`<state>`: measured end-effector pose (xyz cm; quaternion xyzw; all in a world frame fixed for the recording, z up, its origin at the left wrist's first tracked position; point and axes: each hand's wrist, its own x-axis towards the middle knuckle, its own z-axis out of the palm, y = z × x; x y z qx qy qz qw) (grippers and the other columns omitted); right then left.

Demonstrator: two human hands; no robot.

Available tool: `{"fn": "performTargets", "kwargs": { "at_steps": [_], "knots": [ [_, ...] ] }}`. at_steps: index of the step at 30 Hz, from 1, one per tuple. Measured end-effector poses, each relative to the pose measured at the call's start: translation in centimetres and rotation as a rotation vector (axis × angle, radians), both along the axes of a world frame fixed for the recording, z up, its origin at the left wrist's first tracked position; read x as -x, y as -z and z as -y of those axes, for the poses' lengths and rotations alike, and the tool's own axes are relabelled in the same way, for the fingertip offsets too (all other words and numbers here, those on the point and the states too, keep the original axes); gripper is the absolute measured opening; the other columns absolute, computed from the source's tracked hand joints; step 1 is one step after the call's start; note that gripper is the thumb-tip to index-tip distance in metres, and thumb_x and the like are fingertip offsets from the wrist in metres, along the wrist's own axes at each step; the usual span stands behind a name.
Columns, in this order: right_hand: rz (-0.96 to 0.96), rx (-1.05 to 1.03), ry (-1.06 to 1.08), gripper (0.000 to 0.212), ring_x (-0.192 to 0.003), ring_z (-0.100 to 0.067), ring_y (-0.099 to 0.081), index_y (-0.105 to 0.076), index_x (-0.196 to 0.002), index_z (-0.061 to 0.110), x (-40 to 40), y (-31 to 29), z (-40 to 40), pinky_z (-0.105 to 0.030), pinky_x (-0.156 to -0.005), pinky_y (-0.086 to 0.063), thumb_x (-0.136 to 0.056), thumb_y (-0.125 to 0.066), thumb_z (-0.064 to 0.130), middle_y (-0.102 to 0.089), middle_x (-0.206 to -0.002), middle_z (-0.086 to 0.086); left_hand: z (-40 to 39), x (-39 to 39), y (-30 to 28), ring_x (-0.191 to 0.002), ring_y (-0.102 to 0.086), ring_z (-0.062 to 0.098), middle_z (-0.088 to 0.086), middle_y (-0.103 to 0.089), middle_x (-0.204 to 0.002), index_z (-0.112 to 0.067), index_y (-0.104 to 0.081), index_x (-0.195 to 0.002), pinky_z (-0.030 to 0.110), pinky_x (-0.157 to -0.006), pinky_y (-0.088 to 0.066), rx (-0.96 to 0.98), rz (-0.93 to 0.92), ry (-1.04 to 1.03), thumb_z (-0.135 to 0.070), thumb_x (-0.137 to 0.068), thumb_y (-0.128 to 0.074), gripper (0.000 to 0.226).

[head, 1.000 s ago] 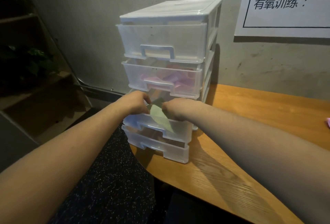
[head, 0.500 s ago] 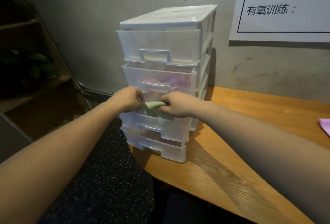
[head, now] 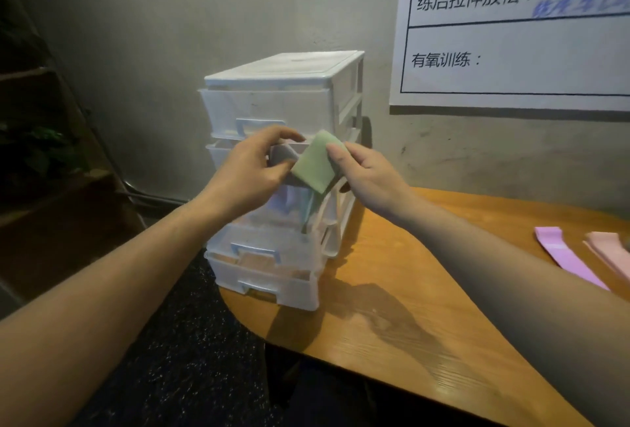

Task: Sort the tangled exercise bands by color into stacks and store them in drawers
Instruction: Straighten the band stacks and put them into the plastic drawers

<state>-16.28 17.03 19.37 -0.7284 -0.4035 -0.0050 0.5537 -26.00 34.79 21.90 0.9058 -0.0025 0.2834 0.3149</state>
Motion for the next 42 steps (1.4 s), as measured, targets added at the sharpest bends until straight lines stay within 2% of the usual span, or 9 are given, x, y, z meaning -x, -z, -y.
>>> {"fn": "performTargets", "kwargs": {
  "at_steps": [4, 7, 11, 17, 23, 28, 33, 36, 42],
  "knots": [
    [-0.207, -0.254, 0.119, 0.027, -0.075, -0.007, -0.057, -0.072, -0.092, 0.014, -0.2, -0.5, 4.6, -0.03, -0.069, -0.047, -0.102, -0.056, 0.035, -0.064, -0.081, 0.003, 4.3, -0.4, -1.0, -0.097, -0.06, 0.011, 0.0, -0.063, -0.109, -0.026, -0.062, -0.117, 0.021, -0.081, -0.055, 0.038, 0.065, 0.096, -0.011, -0.094, -0.067, 0.027],
    [-0.321, -0.36, 0.196, 0.021, -0.077, -0.011, -0.062, -0.074, -0.087, 0.019, -0.5, -0.5, 8.2, -0.028, -0.068, -0.048, -0.097, -0.064, 0.034, -0.07, -0.08, 0.004, 7.1, -1.5, -0.6, -0.088, -0.059, -0.001, -0.009, -0.063, -0.099, -0.026, -0.064, -0.112, 0.026, -0.081, -0.055, 0.117, 0.07, 0.138, -0.012, -0.094, -0.067, 0.023],
    [-0.413, -0.319, 0.26, 0.02, -0.057, -0.013, -0.061, -0.07, -0.082, 0.015, -0.3, 0.6, 12.9, -0.023, -0.052, -0.045, -0.094, -0.068, 0.03, -0.067, -0.064, 0.003, 10.5, -3.4, 1.0, -0.095, -0.059, 0.002, -0.02, -0.062, -0.099, -0.041, -0.06, -0.101, 0.025, -0.082, -0.056, 0.174, 0.027, 0.195, -0.016, -0.095, -0.067, 0.026],
    [-0.573, -0.346, 0.358, 0.025, -0.052, -0.015, -0.055, -0.056, -0.077, 0.015, -1.4, 4.0, 17.6, -0.024, -0.045, -0.043, -0.093, -0.068, 0.029, -0.057, -0.062, -0.001, 14.7, -6.9, 5.2, -0.075, -0.056, -0.001, -0.001, -0.067, -0.093, -0.027, -0.067, -0.106, 0.028, -0.074, -0.053, 0.227, -0.077, 0.26, -0.017, -0.095, -0.067, 0.014],
    [-0.694, -0.323, 0.457, 0.019, -0.059, -0.02, -0.057, -0.052, -0.106, 0.015, -3.1, 7.9, 21.1, -0.027, -0.045, -0.047, -0.099, -0.061, 0.03, -0.057, -0.082, -0.007, 18.2, -10.4, 11.6, -0.086, -0.06, 0.018, 0.002, -0.064, -0.097, -0.038, -0.066, -0.098, 0.036, -0.076, -0.052, 0.313, -0.288, 0.291, -0.025, -0.097, -0.065, 0.012],
    [-0.807, -0.265, 0.445, 0.023, -0.07, -0.03, -0.061, -0.063, -0.093, 0.015, -4.5, 11.2, 22.9, -0.036, -0.062, -0.048, -0.1, -0.057, 0.036, -0.06, -0.083, -0.018, 20.6, -12.7, 17.0, -0.078, -0.058, 0.011, 0.002, -0.063, -0.094, -0.025, -0.064, -0.107, 0.02, -0.066, -0.048, 0.317, -0.423, 0.305, -0.017, -0.096, -0.066, 0.013],
    [-0.878, -0.272, 0.484, 0.026, -0.064, -0.025, -0.064, -0.064, -0.097, 0.015, -5.8, 13.5, 24.0, -0.038, -0.066, -0.052, -0.103, -0.052, 0.036, -0.063, -0.079, -0.012, 21.6, -13.8, 21.7, -0.083, -0.053, 0.007, -0.003, -0.053, -0.106, -0.022, -0.063, -0.116, 0.019, -0.078, -0.043, 0.094, -0.615, 0.331, -0.012, -0.09, -0.071, 0.029],
    [-0.898, -0.258, 0.532, 0.028, -0.061, -0.025, -0.062, -0.059, -0.097, 0.015, -6.7, 14.5, 24.6, -0.034, -0.058, -0.05, -0.103, -0.05, 0.04, -0.06, -0.081, -0.014, 21.9, -13.9, 22.4, -0.1, -0.05, 0.009, -0.006, -0.043, -0.119, -0.028, -0.06, -0.117, 0.015, -0.085, -0.039, 0.01, -0.558, 0.377, -0.018, -0.088, -0.076, 0.035],
    [-0.935, -0.238, 0.574, 0.03, -0.079, -0.03, -0.061, -0.059, -0.092, 0.02, -7.5, 16.1, 25.4, -0.043, -0.073, -0.045, -0.102, -0.049, 0.047, -0.061, -0.085, -0.012, 23.9, -13.5, 20.8, -0.107, -0.048, -0.003, -0.008, -0.039, -0.134, -0.04, -0.048, -0.129, 0.01, -0.087, -0.04, 0.079, -0.31, 0.453, -0.034, -0.081, -0.082, 0.059]
  ]
}}
